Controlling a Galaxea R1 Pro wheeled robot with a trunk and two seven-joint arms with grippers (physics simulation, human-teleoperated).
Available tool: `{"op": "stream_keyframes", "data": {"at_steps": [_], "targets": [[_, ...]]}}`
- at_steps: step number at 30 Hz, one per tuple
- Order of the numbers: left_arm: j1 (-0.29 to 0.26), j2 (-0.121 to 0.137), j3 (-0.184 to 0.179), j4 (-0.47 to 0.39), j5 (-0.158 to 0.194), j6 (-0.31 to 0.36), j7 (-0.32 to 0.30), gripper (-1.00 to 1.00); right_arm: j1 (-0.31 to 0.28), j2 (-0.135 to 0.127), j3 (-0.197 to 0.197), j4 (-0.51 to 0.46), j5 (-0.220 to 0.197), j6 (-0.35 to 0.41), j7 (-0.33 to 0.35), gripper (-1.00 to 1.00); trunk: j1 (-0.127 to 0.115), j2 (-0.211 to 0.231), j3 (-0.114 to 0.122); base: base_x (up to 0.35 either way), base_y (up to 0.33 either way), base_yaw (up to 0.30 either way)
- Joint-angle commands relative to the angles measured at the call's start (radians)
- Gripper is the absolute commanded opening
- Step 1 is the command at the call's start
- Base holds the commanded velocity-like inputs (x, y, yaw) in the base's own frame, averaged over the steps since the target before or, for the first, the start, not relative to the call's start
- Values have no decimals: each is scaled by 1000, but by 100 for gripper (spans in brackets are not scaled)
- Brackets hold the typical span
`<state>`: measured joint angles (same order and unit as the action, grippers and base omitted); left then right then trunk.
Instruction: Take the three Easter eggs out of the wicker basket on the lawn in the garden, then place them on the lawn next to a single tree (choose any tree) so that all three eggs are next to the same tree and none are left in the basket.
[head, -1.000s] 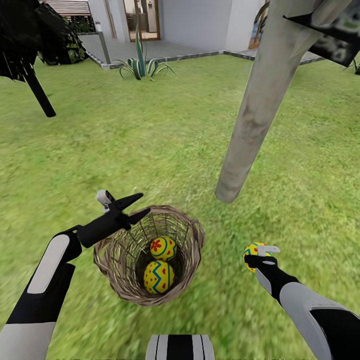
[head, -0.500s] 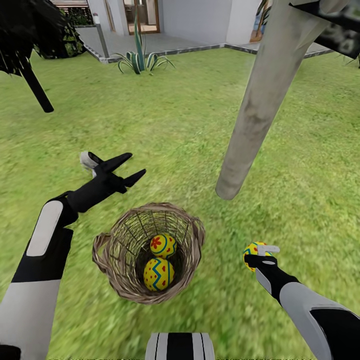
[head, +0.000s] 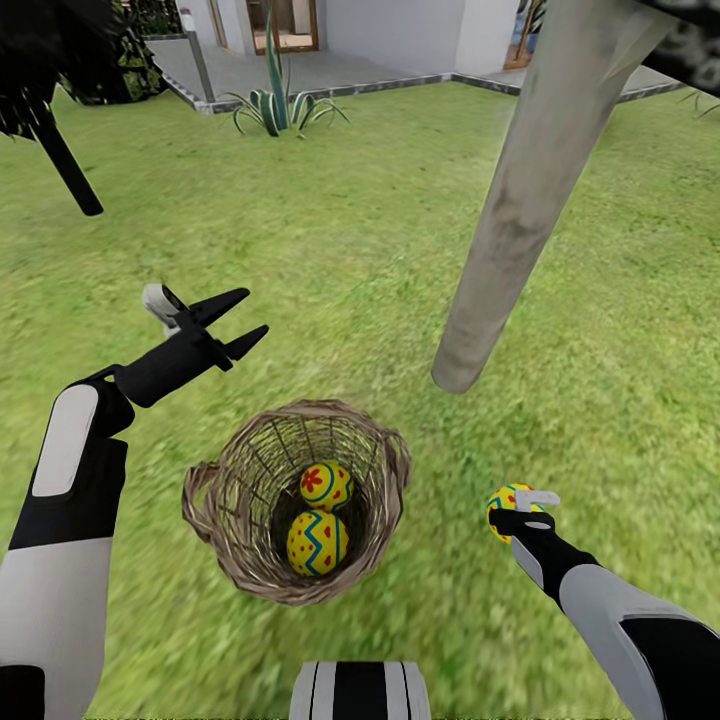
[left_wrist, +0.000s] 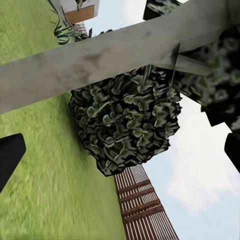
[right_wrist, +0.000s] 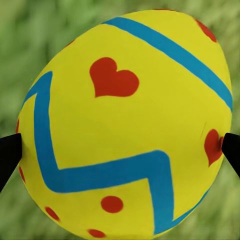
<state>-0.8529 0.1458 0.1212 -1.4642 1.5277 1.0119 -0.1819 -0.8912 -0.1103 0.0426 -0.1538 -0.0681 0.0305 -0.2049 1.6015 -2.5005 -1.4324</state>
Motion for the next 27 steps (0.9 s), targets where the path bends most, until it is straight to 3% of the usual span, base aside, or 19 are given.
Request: {"op": "stream_keyframes", "data": {"at_steps": [1, 27], "targets": [[0, 0, 0, 0, -9, 4, -10, 100, 0, 0, 5, -2, -7, 3, -3, -100, 0, 0, -2, 0, 0, 0], [0, -2, -7, -1, -8, 5, -11, 100, 0, 0, 5, -1, -7, -44, -2, -100, 0, 0, -44, 0, 0, 0]]}}
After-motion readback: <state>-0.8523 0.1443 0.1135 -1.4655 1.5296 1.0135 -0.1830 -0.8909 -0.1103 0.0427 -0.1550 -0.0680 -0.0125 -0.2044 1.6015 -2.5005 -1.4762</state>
